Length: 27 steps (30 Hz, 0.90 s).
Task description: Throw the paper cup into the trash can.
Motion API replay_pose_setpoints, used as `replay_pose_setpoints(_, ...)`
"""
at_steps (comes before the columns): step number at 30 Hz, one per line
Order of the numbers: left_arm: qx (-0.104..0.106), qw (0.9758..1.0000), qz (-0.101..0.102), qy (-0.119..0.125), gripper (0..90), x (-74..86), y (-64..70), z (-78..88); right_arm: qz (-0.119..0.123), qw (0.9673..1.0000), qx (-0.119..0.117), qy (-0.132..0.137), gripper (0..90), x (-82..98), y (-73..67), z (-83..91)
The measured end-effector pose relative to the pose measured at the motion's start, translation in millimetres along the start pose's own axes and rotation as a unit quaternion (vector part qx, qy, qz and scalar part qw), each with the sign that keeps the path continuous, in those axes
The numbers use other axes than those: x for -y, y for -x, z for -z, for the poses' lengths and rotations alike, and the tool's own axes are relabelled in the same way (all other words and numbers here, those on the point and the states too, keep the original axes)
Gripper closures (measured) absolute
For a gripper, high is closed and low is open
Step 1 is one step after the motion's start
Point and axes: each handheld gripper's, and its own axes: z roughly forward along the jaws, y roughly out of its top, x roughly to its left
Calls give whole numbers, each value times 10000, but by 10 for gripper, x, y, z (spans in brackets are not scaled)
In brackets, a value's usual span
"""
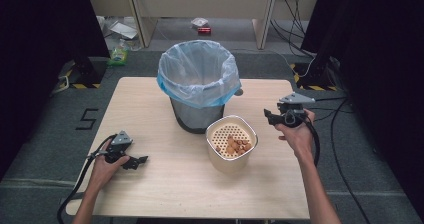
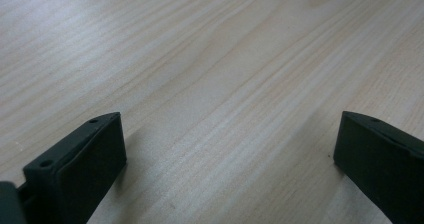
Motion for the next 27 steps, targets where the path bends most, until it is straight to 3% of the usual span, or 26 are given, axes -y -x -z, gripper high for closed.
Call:
replay_pose_setpoints(5,0,10000,1,1,0,0,0,0,-42,9997,-9,-239,434,338,-1,-39)
replay_pose_setpoints(13,0,10000,1,2,0,0,0,0,-92,9994,-26,-336,418,609,-18,-22)
replay_pose_setpoints(18,-3,10000,1,10,0,1,1,-1,-68,9986,-36,-514,409,869,-94,-61)
replay_pose_setpoints(27,-4,10000,0,6,0,1,1,-1,-92,9974,-105,-704,389,1095,-159,-132)
